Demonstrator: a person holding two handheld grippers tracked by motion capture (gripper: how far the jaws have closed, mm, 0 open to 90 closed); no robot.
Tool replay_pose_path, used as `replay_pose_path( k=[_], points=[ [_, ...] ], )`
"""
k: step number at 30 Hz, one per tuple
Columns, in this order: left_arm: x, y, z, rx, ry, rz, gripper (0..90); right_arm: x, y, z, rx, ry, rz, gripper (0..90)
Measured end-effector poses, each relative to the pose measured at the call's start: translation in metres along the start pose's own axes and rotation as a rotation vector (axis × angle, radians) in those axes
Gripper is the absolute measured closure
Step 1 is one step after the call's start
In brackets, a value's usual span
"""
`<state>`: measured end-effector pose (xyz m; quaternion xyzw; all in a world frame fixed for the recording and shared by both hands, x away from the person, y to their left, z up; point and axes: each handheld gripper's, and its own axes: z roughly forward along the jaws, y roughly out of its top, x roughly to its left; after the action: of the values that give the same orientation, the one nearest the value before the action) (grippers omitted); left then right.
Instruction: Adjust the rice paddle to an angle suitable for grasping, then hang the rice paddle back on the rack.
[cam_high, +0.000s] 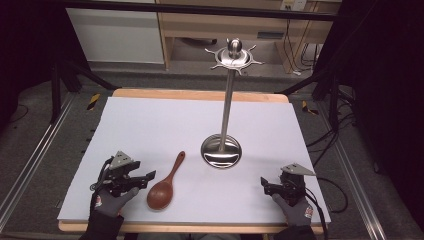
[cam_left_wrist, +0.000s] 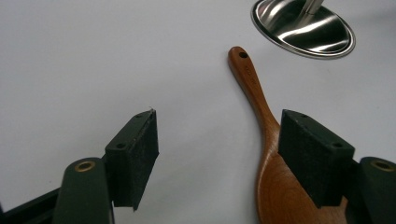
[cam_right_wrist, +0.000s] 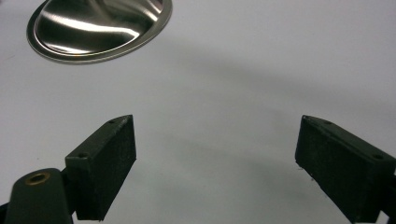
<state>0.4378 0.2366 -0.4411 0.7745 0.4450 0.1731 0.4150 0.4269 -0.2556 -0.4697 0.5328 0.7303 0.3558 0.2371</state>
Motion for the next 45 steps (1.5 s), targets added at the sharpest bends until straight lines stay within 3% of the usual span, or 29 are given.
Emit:
replay_pose_path(
  k=[25,29,38,45],
  points=[
    [-0.028,0.012,0.009,0.061,-0.035,0.079,31.8,0.002,-0.001,0.001,0.012,0.008,-0.009,11.9],
    [-0.032,0.018,0.014,0.095,-0.042,0.103,32.0,0.002,-0.001,0.001,0.011,0.009,-0.016,11.9],
    [-0.038,0.031,0.018,0.113,-0.047,0.127,35.0,0.003,-0.001,0.001,0.018,0.002,-0.016,11.5],
    [-0.040,0.039,0.026,0.150,-0.043,0.132,38.6,0.003,-0.001,0.002,0.022,0.001,-0.016,11.5]
  ],
)
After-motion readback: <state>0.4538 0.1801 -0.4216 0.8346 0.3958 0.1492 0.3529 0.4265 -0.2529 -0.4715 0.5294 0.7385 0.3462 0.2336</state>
